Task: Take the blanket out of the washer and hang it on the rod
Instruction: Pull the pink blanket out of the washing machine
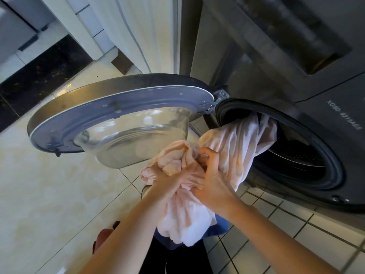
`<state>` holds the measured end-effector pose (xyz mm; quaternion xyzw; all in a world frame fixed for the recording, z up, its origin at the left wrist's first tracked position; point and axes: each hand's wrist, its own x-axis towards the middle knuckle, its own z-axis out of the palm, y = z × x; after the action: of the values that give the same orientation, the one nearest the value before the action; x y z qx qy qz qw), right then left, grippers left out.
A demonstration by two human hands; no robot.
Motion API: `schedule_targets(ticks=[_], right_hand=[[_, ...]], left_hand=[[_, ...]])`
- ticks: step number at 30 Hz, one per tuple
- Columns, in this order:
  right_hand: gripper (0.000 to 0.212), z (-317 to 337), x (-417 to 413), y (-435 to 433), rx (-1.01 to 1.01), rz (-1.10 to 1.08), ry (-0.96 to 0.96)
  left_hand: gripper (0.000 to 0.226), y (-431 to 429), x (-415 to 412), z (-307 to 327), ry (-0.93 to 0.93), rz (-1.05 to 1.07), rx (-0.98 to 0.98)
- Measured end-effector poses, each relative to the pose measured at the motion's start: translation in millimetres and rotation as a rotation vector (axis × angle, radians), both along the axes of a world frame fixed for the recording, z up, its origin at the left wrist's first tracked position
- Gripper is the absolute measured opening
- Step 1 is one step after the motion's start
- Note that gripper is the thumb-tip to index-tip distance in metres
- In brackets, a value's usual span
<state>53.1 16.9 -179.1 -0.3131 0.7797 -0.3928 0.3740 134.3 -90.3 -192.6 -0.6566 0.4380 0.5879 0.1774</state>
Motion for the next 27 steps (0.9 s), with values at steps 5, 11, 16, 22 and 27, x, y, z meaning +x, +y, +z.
schedule_targets(ticks=[5,11,16,22,27], right_hand=[[0.076,3,16,7,-0.048,-0.085,-0.080],[0.076,2,22,19,-0.023,-0.122,-0.211],[0.071,7,14,24,-0.021,-0.032,-0.286],[0.068,10,-17,28,0.074,0.283,0.009],[0.096,-4,-53,32,0.312,0.776,0.475]], left_hand=[[0.061,11,-14,10,0.076,0.111,0.079],[0.115,19,-2,7,0.014,0.265,-0.081],[0.091,20,7,3,0.074,0.372,-0.136],[0.091,19,19,-3,0.004,0.389,-0.165],[0.095,12,29,-1,-0.010,0.317,-0.239]])
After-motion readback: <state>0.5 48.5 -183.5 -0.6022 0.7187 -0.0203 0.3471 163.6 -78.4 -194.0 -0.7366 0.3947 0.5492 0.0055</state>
